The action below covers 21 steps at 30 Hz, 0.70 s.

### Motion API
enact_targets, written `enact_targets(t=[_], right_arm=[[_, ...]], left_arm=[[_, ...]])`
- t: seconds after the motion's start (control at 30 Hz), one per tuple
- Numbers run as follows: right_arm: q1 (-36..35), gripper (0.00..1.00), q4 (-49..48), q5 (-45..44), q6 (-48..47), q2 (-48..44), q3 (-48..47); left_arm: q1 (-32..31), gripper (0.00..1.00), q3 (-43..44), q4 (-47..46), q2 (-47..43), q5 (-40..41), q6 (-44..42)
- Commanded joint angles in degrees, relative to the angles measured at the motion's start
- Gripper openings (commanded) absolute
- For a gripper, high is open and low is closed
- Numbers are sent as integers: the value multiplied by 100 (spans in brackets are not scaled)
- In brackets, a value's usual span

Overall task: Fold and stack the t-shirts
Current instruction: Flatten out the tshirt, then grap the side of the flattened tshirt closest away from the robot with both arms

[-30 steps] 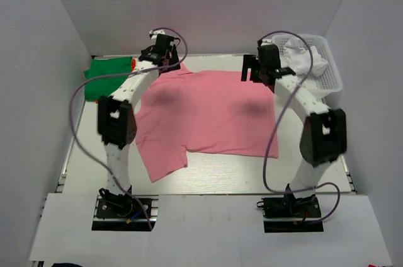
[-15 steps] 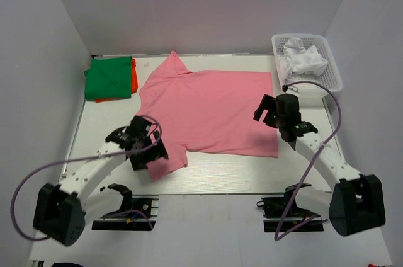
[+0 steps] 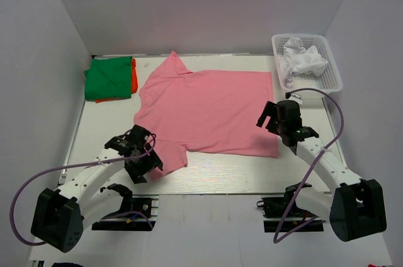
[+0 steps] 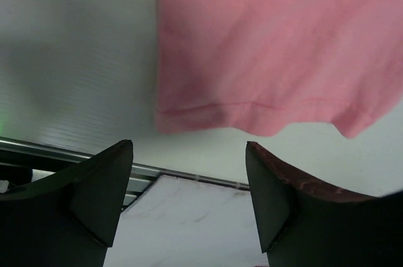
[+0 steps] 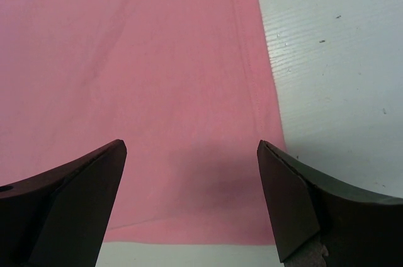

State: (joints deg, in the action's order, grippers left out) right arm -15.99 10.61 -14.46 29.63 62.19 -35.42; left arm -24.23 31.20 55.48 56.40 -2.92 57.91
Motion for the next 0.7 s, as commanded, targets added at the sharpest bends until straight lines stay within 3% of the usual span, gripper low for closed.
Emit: enact_targets(t=[0.0,0.3,0.4,0.43,0.53,0.67], right_arm=[[78,90,160,13,-1,-242,61],[105,90,538,-330,-10,-595,237],[131,90,644,-251,52,-542,211],[148,90,757,-250,78,-533,159],[166,90,1012,-356,236,-498,167],[184,90,1390,-303,438,-559,386]], left_arm=[[-12,80,-166,-64,20,484,449],[-12,59,-851,-1223,-23,388,502],[-12,43,-852,-1225,-85,405,502],[-12,28,-852,-1224,-146,406,502],[-12,0,-852,-1119,-287,406,449],[-12,0,-739,-1066,-595,468,344]])
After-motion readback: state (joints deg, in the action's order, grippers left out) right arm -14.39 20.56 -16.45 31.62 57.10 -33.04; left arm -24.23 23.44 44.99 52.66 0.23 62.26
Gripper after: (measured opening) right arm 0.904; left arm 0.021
